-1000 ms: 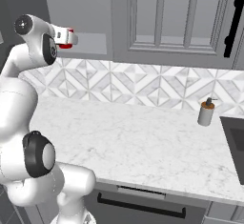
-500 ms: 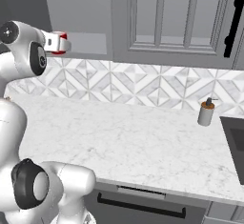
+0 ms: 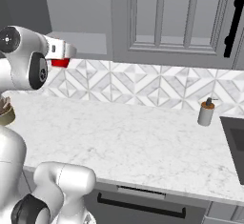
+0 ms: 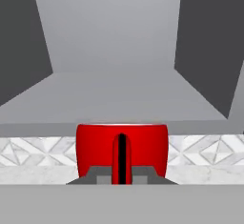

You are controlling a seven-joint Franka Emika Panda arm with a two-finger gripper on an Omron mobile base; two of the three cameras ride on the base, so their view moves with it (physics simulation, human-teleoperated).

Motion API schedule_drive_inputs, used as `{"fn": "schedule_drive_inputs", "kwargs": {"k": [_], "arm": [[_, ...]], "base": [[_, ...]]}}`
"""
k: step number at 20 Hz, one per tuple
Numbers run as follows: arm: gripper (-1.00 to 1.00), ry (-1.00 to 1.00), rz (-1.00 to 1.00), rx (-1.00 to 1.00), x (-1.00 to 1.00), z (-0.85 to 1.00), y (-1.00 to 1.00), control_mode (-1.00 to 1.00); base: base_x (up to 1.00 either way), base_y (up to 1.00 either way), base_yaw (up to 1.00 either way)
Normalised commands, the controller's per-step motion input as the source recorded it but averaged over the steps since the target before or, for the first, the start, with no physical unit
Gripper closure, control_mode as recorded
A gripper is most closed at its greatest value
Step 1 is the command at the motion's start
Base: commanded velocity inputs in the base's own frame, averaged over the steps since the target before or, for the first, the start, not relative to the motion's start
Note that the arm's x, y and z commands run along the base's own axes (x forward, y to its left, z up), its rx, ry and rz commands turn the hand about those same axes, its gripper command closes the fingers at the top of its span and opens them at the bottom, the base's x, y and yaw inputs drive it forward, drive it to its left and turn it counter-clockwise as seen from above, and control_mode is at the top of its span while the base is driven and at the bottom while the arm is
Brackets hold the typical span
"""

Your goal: Gather all objects into one cabinet and sort the glasses and bowls to opposite sides.

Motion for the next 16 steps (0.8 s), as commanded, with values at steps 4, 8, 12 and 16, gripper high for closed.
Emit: {"fn": "schedule_drive_inputs", "kwargs": {"k": [4,8,12,16], "arm": [[1.00,0.00,0.09,0.00,-0.86,0.02,-0.40,-1.00],[1.00,0.01,0.10,0.00,-0.83,0.02,-0.21,-1.00],[1.00,0.08,0.04,0.00,-0.76,0.07,-0.09,-1.00],[1.00,0.16,0.00,0.00,-0.54,0.03,0.00,-1.00]], "base": [[0.00,0.00,0.00],[0.00,0.00,0.00],[0.00,0.00,0.00],[0.00,0.00,0.00]]}}
